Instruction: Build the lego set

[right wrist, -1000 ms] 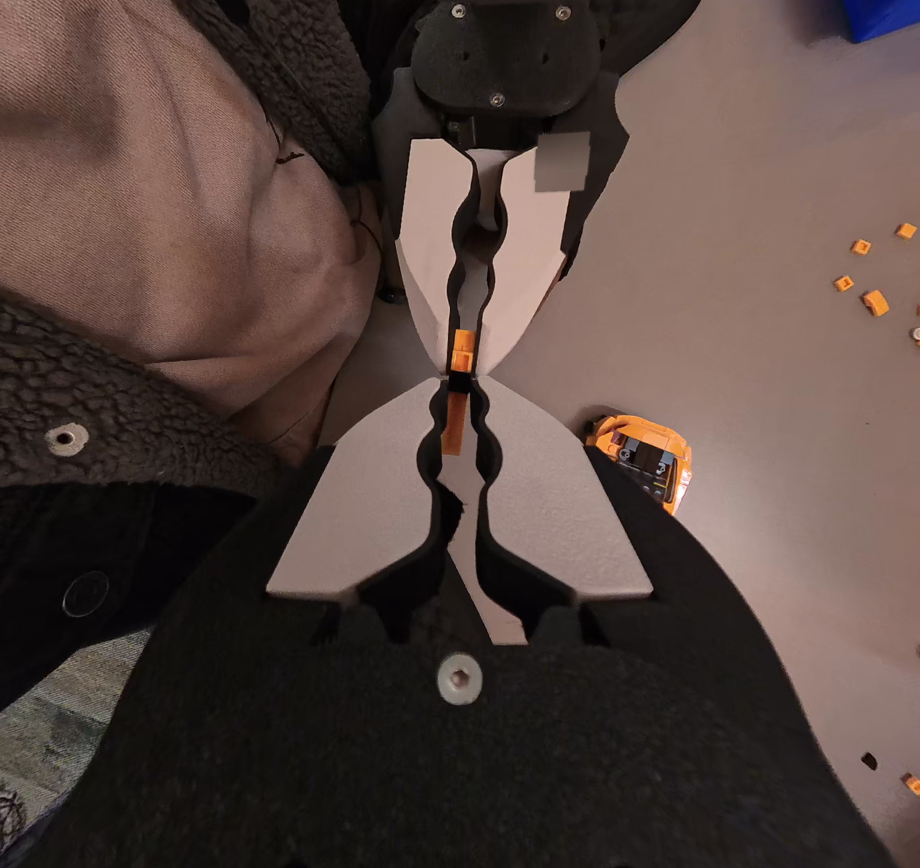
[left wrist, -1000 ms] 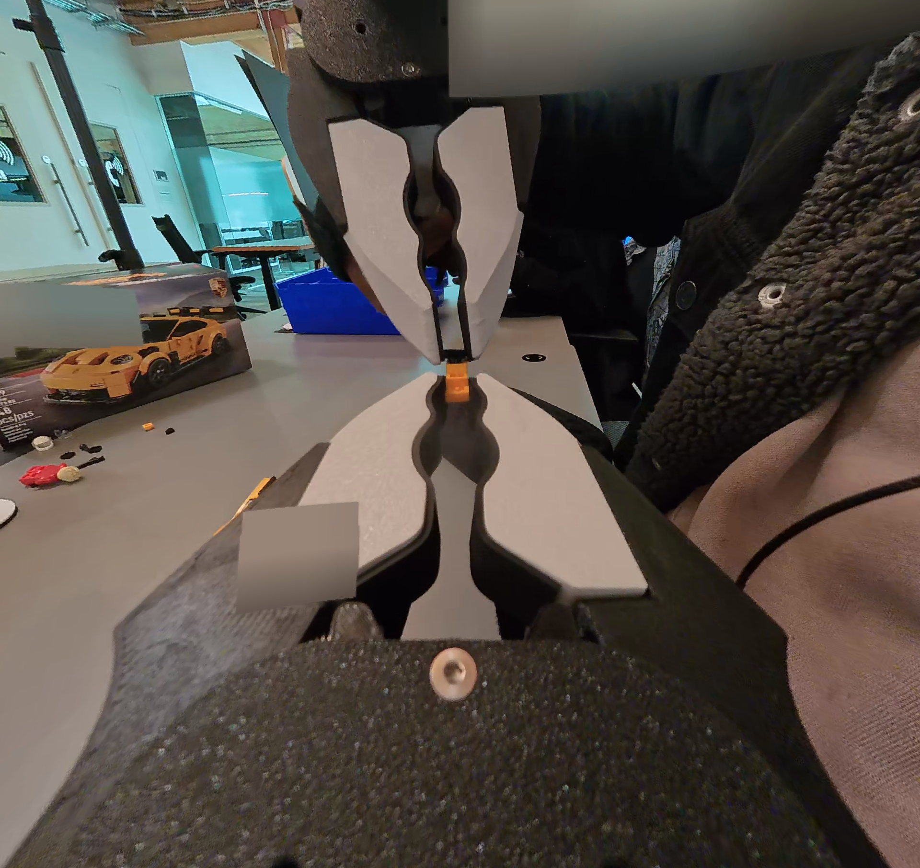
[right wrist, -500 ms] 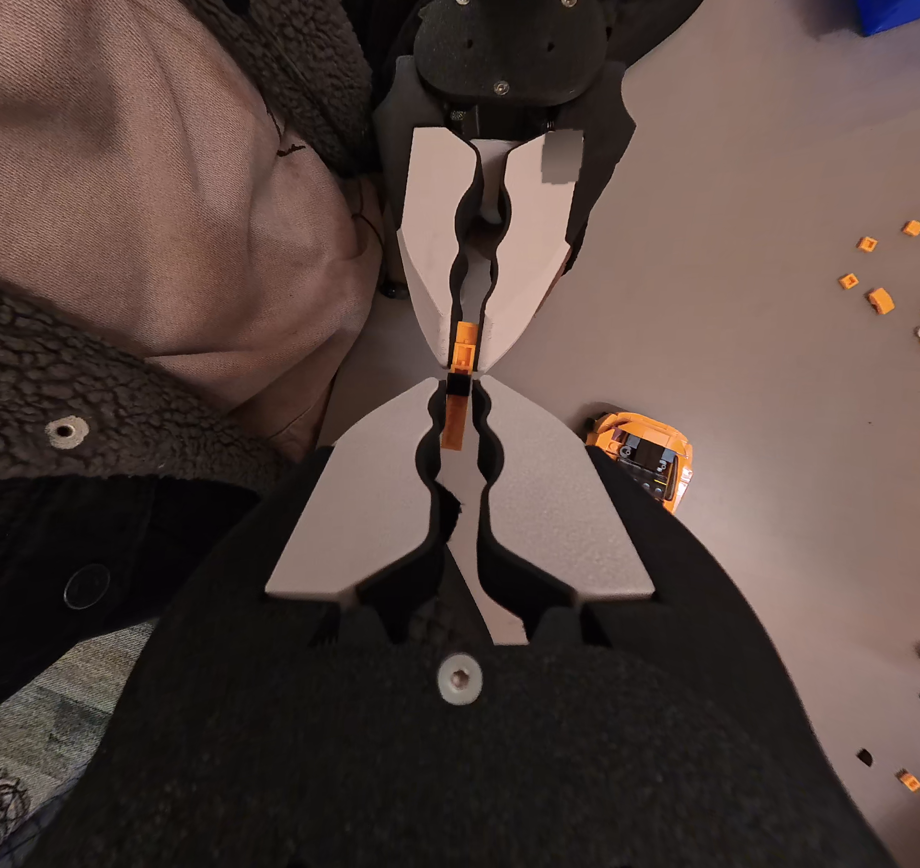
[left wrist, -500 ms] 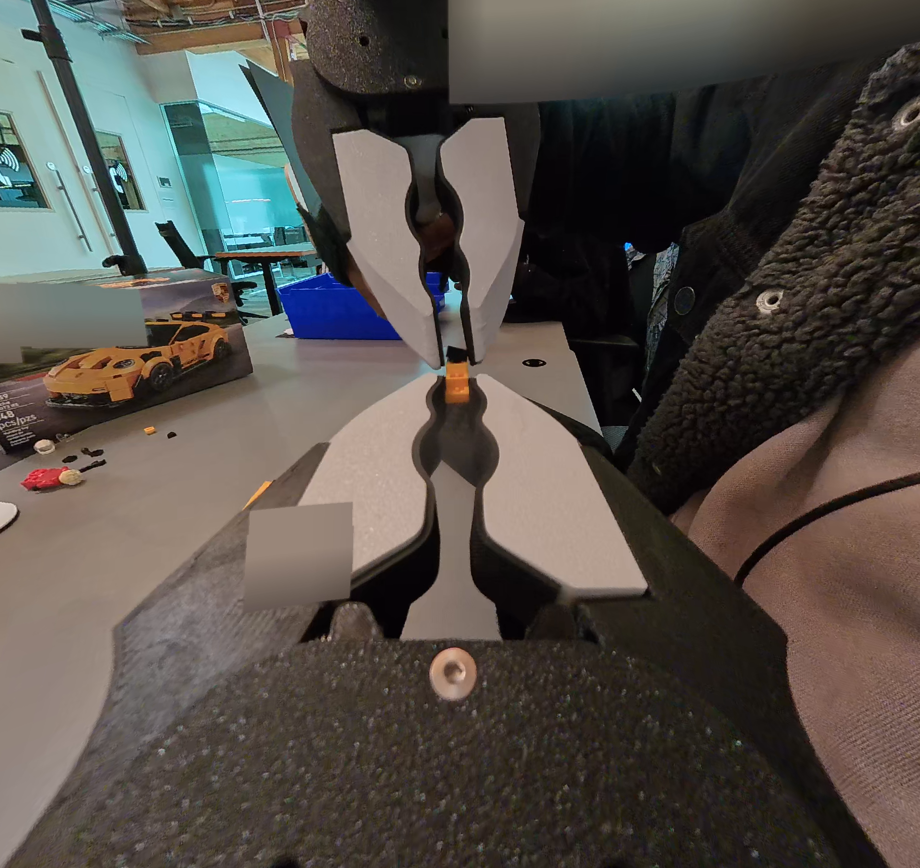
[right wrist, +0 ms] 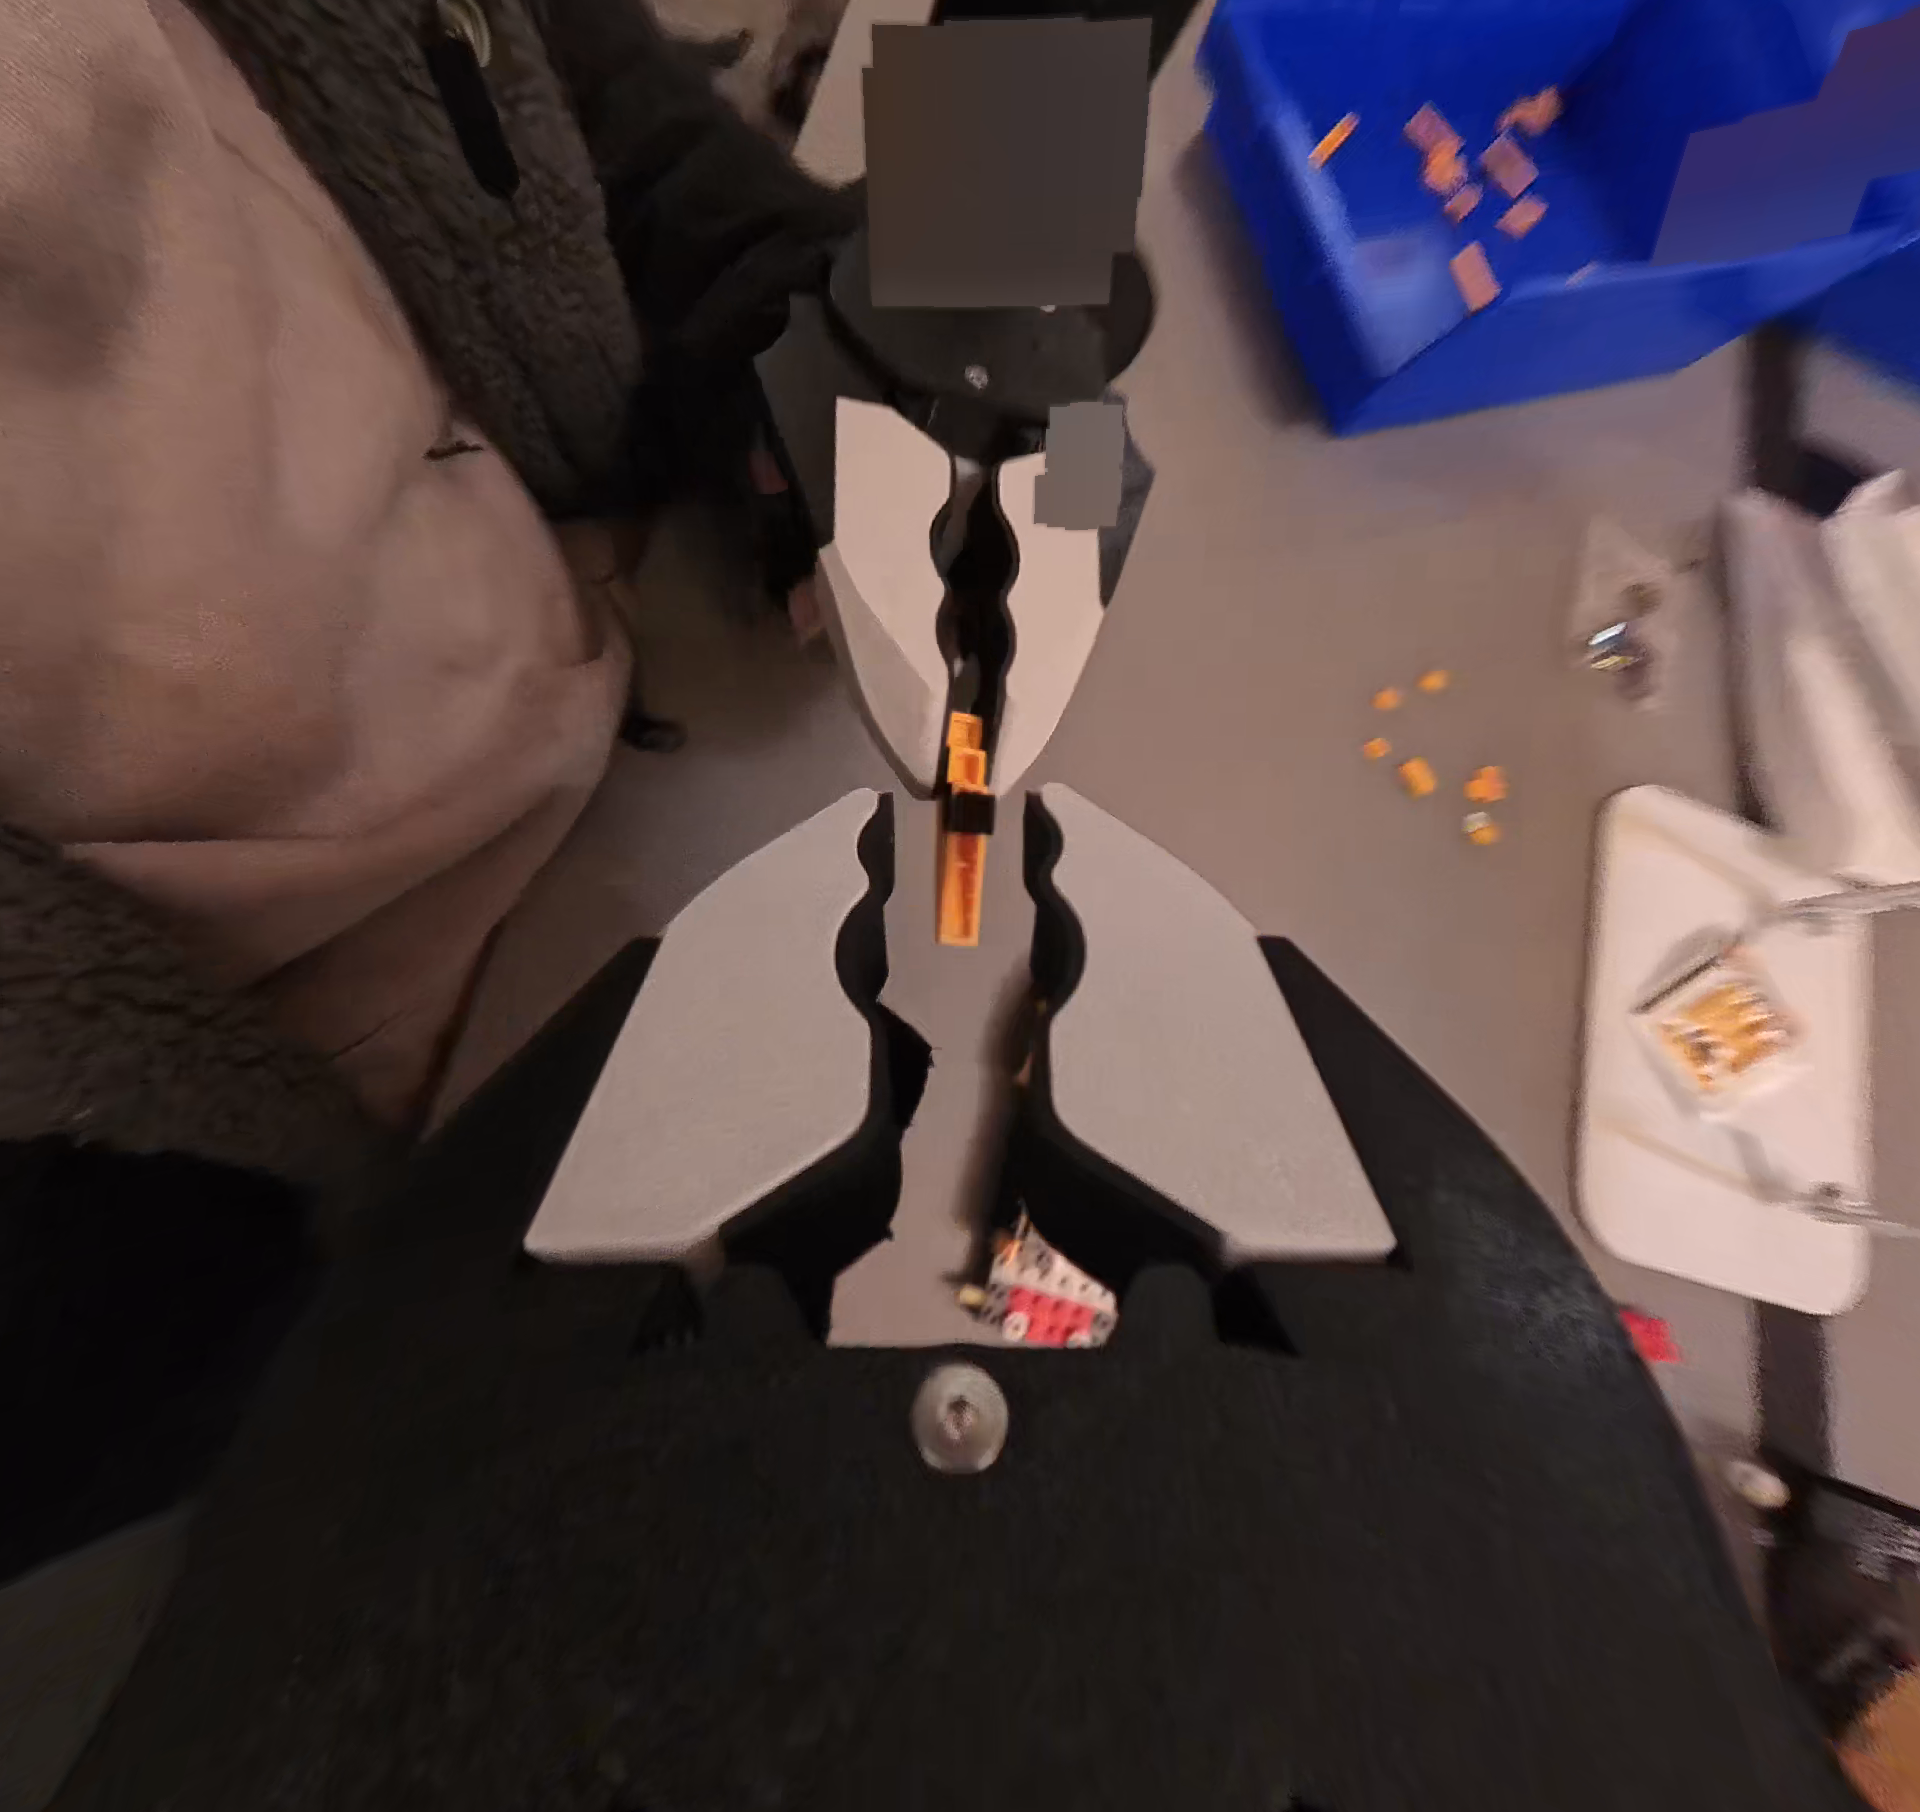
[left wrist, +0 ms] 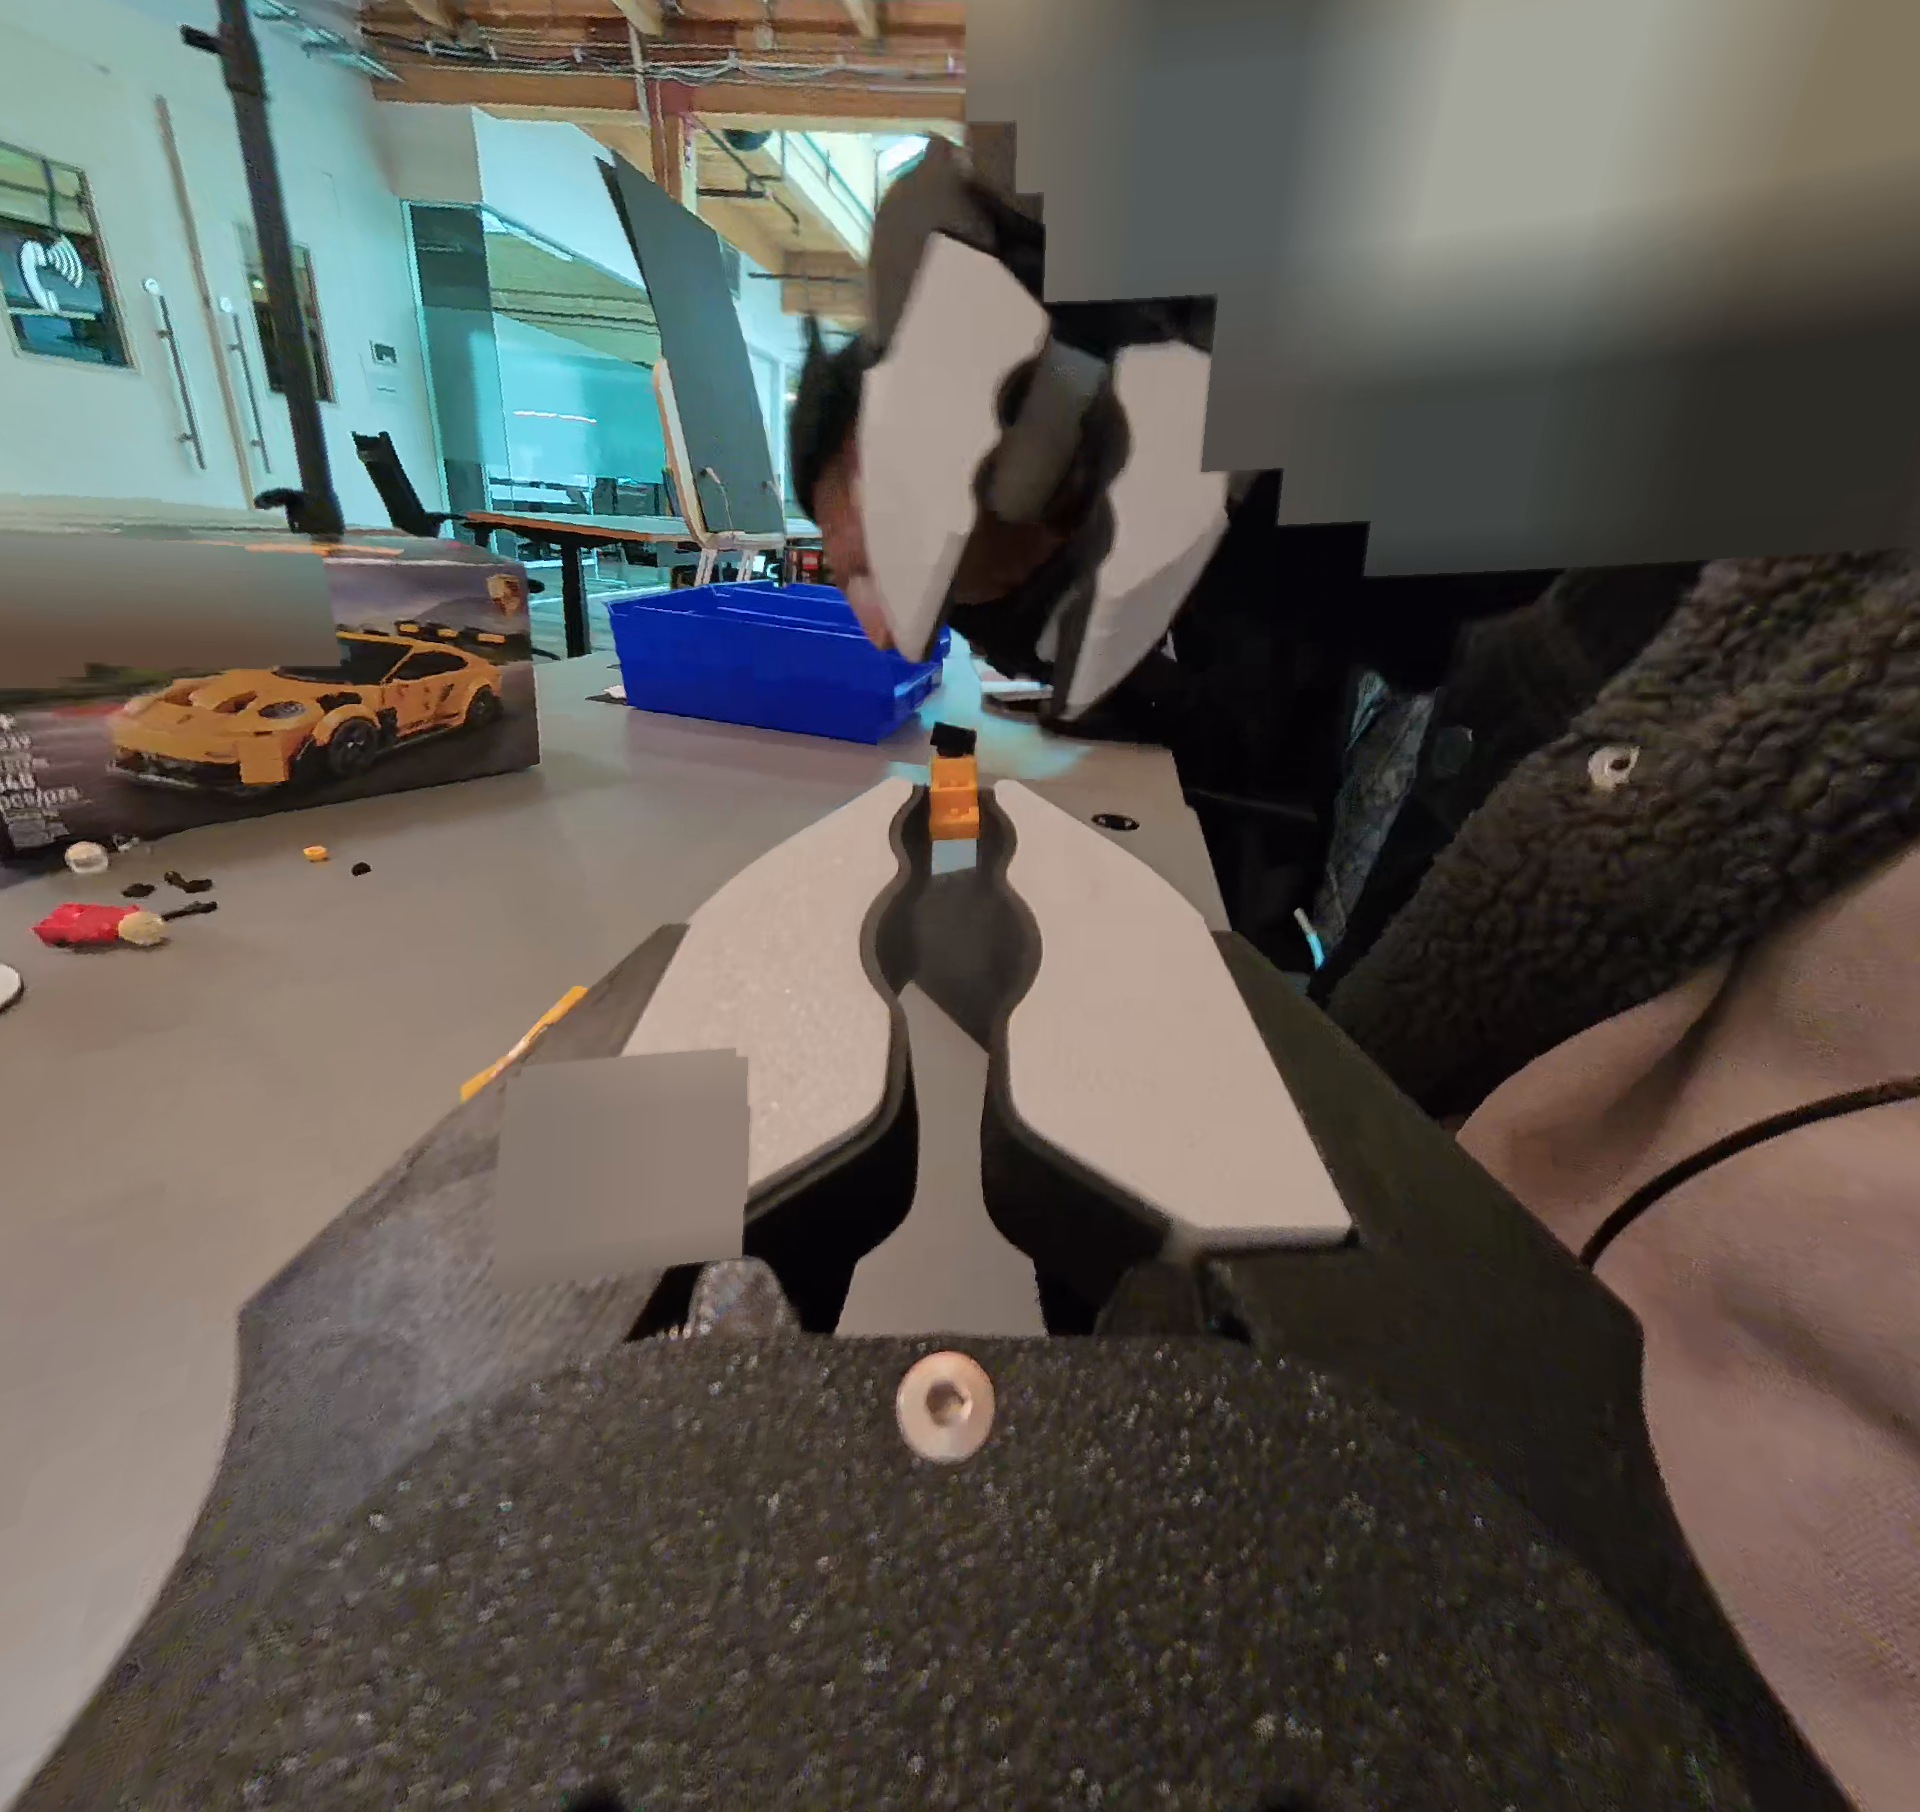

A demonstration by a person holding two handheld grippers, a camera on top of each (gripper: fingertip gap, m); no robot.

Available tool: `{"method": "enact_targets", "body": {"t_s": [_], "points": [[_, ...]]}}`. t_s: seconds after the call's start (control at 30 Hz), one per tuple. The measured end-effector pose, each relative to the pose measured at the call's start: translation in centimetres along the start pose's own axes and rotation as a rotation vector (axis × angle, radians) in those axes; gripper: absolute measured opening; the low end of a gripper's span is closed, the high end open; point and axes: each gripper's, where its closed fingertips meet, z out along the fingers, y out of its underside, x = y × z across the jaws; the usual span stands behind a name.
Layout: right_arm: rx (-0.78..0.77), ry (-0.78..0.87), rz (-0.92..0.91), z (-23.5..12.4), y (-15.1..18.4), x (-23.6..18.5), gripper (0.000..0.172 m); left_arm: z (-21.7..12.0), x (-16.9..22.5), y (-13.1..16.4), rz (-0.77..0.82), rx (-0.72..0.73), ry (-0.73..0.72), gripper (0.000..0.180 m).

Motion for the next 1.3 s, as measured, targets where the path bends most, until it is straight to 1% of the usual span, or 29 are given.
{"method": "enact_targets", "body": {"t_s": [0.03,0.13,0.17,0.33,0.43,0.57,0.87,1.3], "points": [[0.025,0.063,-0.037,0.0,0.0,0.1,0.025,-0.1,-0.3,-0.2,-0.026,0.005,-0.004,0.008],[0.004,0.3,-0.213,0.3,0.7,1.0,0.027,-0.3,-0.9,-0.5,-0.085,0.012,-0.014,0.008],[-0.009,0.352,-0.268,0.4,0.9,1.1,0.027,-0.4,-1.1,-0.6,-0.104,0.013,-0.016,0.008],[-0.059,0.493,-0.425,0.7,0.6,1.7,0.027,-0.2,-1.5,-0.5,-0.137,-0.005,-0.037,0.008],[-0.093,0.504,-0.458,1.1,0.7,1.7,0.026,-0.3,-1.6,-0.5,-0.145,-0.007,-0.045,0.008],[-0.098,0.509,-0.45,1.5,0.8,1.9,0.024,-0.3,-1.5,-0.6,-0.15,-0.002,-0.044,0.008],[-0.076,0.531,-0.436,1.7,0.6,2.3,0.013,-0.4,-1.6,-0.8,-0.172,0.009,-0.045,0.008],[-0.117,0.591,-0.434,2.0,0.9,2.9,0.013,-0.4,-2.2,-0.6,-0.316,-0.005,-0.072,0.008]]}}
